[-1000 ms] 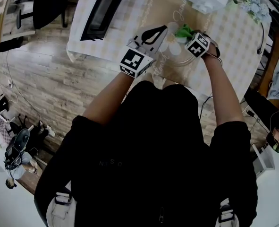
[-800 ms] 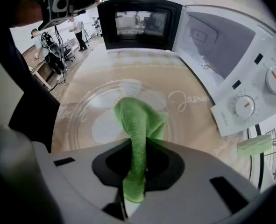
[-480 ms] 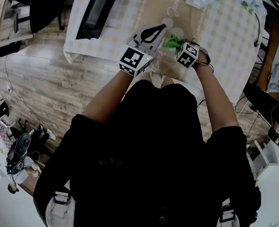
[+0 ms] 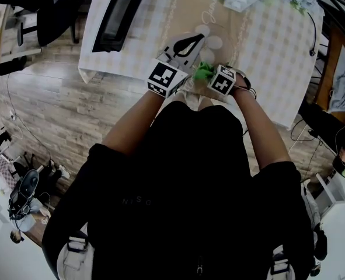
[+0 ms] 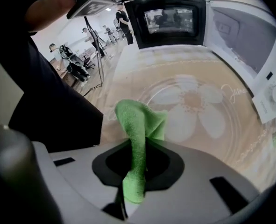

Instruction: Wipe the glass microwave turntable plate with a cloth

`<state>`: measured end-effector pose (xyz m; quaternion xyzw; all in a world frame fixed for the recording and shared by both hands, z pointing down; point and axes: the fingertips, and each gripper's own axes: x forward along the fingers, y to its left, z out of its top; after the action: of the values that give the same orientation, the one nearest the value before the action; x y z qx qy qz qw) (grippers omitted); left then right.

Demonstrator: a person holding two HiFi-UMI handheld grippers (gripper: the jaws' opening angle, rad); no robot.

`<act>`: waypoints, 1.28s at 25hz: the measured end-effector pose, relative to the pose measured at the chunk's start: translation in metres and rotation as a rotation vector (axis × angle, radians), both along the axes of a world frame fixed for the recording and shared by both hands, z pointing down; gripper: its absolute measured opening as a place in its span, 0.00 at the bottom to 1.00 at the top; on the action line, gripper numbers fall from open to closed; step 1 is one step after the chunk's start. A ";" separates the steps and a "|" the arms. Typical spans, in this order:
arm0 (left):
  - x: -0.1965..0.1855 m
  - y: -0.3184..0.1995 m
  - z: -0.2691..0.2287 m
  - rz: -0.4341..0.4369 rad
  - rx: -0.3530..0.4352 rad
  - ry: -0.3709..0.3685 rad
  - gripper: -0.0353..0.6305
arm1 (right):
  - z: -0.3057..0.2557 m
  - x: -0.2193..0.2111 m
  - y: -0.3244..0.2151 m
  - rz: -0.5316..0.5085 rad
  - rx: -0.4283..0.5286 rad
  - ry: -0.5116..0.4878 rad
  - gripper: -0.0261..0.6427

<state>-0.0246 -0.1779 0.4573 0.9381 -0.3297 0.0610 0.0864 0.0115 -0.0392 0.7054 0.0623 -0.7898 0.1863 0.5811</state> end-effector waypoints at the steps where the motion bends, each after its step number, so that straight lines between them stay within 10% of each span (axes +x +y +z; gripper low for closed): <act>1: 0.001 0.000 -0.001 0.001 0.001 0.000 0.09 | 0.000 -0.002 0.008 -0.008 -0.022 -0.005 0.13; 9: 0.013 -0.003 -0.001 0.014 0.000 0.003 0.09 | -0.013 0.004 0.023 -0.038 -0.029 -0.016 0.13; 26: 0.027 -0.012 0.003 0.031 -0.009 -0.003 0.09 | -0.025 0.102 -0.157 0.128 0.350 0.166 0.13; 32: 0.019 -0.009 0.010 0.020 -0.020 -0.020 0.09 | -0.001 0.105 -0.143 0.130 0.291 0.181 0.13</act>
<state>-0.0053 -0.1865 0.4672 0.9398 -0.3206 0.0747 0.0916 0.1170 -0.1825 0.7046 0.2132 -0.7472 0.1010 0.6213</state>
